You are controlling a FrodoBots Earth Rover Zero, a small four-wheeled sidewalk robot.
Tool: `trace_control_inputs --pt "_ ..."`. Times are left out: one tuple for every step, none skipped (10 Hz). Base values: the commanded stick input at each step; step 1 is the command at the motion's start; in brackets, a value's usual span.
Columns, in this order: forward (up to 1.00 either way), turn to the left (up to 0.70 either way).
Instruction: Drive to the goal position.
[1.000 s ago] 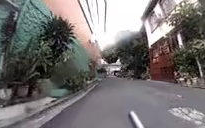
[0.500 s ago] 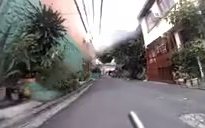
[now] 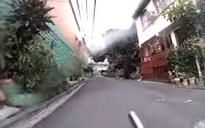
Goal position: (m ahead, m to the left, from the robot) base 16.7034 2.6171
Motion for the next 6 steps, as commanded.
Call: trace_control_inputs --pt "0.85 0.0" --pt "0.85 0.0" --pt "0.85 0.0" --pt "0.85 0.0" --pt "0.85 0.0" --pt "0.85 0.0"
